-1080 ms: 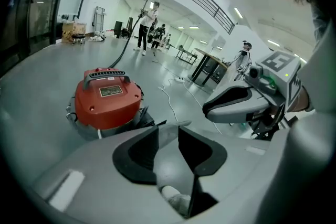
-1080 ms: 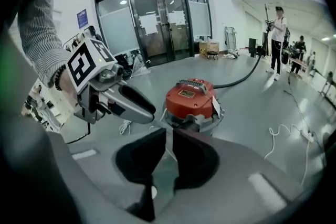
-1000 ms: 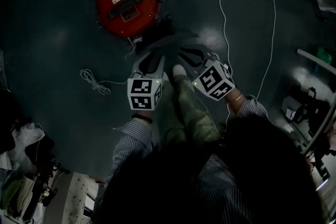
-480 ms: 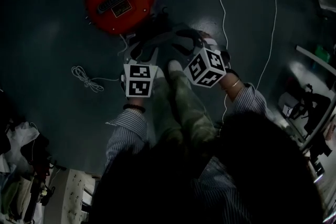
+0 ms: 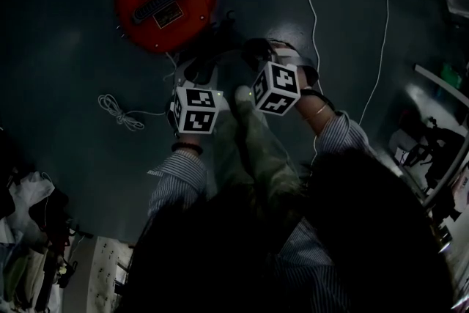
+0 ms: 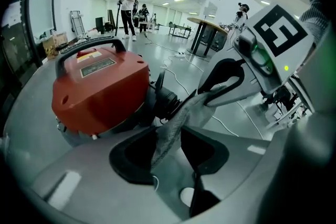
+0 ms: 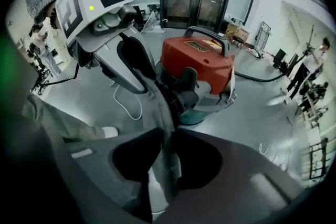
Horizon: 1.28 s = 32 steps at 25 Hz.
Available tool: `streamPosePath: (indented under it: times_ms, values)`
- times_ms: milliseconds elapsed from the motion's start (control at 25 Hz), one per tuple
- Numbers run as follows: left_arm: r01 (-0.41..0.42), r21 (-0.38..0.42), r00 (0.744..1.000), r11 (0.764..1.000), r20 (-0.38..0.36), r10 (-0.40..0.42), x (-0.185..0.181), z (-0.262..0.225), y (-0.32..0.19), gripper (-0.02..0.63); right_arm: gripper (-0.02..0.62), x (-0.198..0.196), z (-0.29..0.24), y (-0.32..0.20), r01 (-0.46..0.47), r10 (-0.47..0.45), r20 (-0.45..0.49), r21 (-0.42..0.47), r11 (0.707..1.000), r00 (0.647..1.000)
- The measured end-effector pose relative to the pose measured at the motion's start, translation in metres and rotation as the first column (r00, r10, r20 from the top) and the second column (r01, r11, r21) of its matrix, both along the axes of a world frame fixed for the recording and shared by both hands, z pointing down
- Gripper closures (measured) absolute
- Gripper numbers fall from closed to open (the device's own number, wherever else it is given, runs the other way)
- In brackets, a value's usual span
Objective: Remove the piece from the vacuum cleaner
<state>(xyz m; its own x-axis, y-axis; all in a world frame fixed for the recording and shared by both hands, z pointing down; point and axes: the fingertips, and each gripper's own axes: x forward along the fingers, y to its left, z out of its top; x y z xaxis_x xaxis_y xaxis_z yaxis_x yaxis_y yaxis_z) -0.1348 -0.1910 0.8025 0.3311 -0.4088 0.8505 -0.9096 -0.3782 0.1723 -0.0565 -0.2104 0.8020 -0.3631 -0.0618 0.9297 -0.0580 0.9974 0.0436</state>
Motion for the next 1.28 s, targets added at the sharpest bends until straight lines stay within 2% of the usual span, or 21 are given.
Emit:
streamPosePath:
  times_ms: [40, 120, 240, 720, 960, 1280]
  values:
    - [-0.004, -0.001, 1.000, 1.000, -0.008, 0.004, 0.001, 0.001, 0.000, 0.449, 0.519, 0.000, 0.001, 0.000, -0.004, 0.004, 0.001, 0.001, 1.000, 1.000]
    - [-0.018, -0.005, 1.000, 1.000, -0.020, 0.018, 0.001, 0.003, 0.001, 0.458, 0.553, -0.001, 0.001, 0.001, -0.016, 0.016, 0.007, -0.009, 1.000, 1.000]
    - [-0.055, -0.020, 0.998, 0.998, -0.022, 0.055, 0.003, 0.007, 0.003, 0.480, 0.566, -0.002, 0.002, 0.002, -0.034, 0.035, 0.009, -0.028, 0.999, 0.999]
    - [-0.106, -0.028, 0.994, 0.994, -0.026, 0.105, 0.006, 0.008, 0.005, 0.549, 0.571, -0.003, 0.002, 0.001, -0.076, 0.077, 0.009, -0.054, 0.996, 0.997]
    - [-0.123, -0.020, 0.992, 0.992, 0.001, 0.123, 0.006, 0.006, 0.006, 0.565, 0.572, -0.002, -0.001, 0.003, -0.107, 0.109, 0.022, -0.073, 0.992, 0.994]
    - [-0.121, -0.056, 0.993, 0.991, 0.000, 0.121, 0.010, 0.001, 0.018, 0.569, 0.574, 0.003, -0.006, 0.016, -0.095, 0.096, 0.015, -0.086, 0.992, 0.995]
